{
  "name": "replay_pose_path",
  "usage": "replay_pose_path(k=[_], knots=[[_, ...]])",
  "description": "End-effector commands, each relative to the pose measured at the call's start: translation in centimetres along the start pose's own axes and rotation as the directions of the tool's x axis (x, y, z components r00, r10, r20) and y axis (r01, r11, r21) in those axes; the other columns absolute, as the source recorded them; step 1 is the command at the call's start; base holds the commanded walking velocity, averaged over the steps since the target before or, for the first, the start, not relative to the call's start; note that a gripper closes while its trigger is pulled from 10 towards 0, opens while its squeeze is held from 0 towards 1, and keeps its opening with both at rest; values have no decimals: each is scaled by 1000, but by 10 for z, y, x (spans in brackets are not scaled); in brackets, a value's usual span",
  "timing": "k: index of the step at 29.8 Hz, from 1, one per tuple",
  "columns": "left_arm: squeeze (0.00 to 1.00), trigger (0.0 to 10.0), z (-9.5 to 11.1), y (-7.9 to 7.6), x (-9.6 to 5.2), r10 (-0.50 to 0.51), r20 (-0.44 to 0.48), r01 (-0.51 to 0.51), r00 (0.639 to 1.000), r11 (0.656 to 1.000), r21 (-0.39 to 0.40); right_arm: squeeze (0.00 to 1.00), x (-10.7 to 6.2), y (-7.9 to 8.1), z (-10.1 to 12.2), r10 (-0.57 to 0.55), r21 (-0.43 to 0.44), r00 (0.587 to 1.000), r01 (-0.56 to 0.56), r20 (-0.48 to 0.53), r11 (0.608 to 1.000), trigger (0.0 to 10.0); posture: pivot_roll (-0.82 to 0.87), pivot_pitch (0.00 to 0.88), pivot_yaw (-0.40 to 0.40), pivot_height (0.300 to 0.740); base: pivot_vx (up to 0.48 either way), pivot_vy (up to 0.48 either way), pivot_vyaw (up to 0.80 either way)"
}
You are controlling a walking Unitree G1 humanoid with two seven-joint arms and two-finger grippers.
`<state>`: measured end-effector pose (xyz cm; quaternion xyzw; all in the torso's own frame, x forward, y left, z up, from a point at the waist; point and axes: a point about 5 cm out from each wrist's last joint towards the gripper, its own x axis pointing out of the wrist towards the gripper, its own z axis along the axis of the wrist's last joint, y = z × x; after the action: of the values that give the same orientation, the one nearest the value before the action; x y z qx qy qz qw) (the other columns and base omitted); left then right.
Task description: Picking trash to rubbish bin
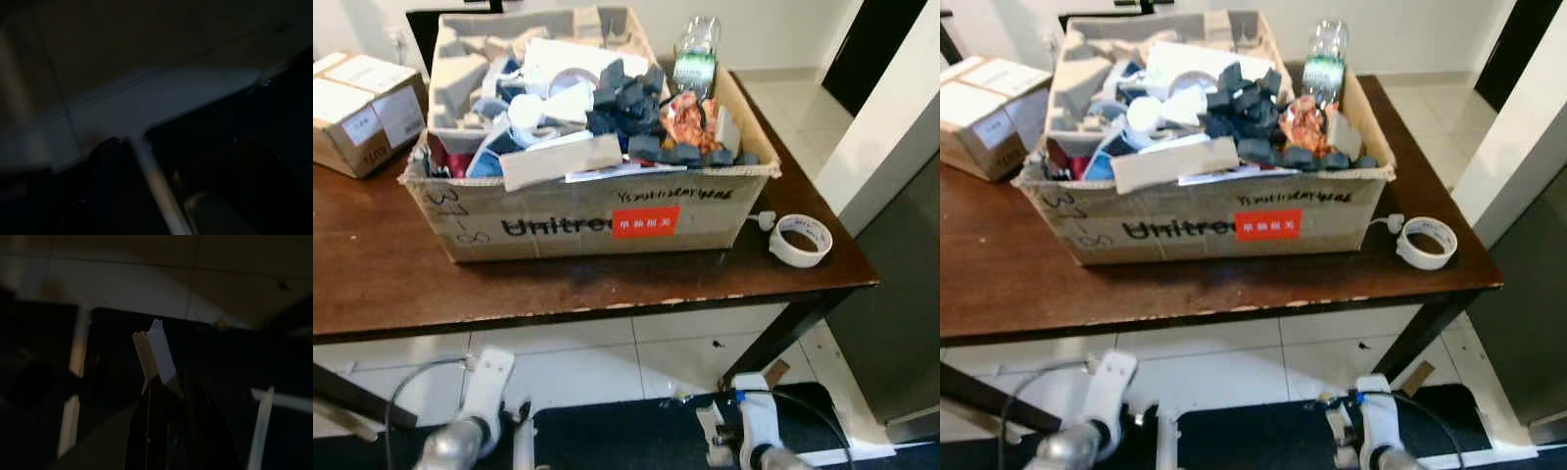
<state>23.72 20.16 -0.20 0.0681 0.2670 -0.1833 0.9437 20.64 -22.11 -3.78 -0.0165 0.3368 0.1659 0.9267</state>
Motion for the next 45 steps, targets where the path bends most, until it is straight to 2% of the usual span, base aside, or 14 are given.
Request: replay_pose_path(k=[1,8,9,10,11,14,15,20,22,25,28,31,39,45], knots=[[0,10000,-4,-2,-5,-39,-31,39,999,999,-4,0,-3,6,-6,55,-10,998,-55,-26,998,10000,48,117,42,740,0,0,0],[0,10000,38,-18,-46,-212,68,203,975,972,119,0,-42,16,39,316,-105,942,-305,111,947,10000,47,121,49,740,0,0,0],[0,10000,58,-27,-59,-279,128,264,952,956,125,0,-57,20,67,395,-123,898,-377,195,918,10000,48,120,48,740,0,0,0],[0,10000,58,-27,-59,-279,128,264,952,956,125,0,-57,20,67,395,-123,898,-377,195,918,10000,48,120,48,740,0,0,0],[0,10000,78,-35,-69,-348,192,326,918,935,139,0,-73,26,103,468,-137,827,-448,312,883,10000,48,120,48,740,0,0,0],[0,10000,97,-39,-73,-394,250,363,884,917,162,0,-85,28,139,500,-167,753,-478,428,863,10000,53,115,42,740,0,0,0],[0,10000,114,-40,-74,-432,290,384,854,899,208,0,-91,26,174,482,-198,687,-453,544,869,10000,53,113,43,740,0,0,0],[0,10000,132,-37,-74,-442,316,358,839,887,291,0,-95,16,217,383,-180,631,-363,674,914,10000,55,107,45,740,0,0,0],[0,10000,155,-33,-74,-422,380,309,823,894,324,0,-102,3,252,256,-98,553,-299,793,949,10000,57,101,43,740,0,0,0],[0,10000,175,-33,-76,-439,413,291,798,881,373,0,-106,-13,272,114,35,487,-286,866,957,10000,61,100,38,740,0,0,0],[0,10000,181,-33,-75,-440,424,284,792,880,382,0,-108,-19,276,74,70,476,-278,876,958,10000,66,101,37,740,0,0,0],[0,10000,216,-32,-70,-452,476,255,754,870,423,0,-112,-33,297,-56,167,433,-223,900,960,10000,77,113,28,740,0,0,0],[0,10000,278,-43,-63,-475,605,277,639,876,395,0,-128,-29,343,-65,125,317,-173,946,977,10000,76,124,30,740,0,0,0],[0,10000,296,-50,-57,-490,608,268,625,866,422,0,-134,-25,368,-49,87,283,-124,958,988,10000,68,128,39,740,0,0,0]])
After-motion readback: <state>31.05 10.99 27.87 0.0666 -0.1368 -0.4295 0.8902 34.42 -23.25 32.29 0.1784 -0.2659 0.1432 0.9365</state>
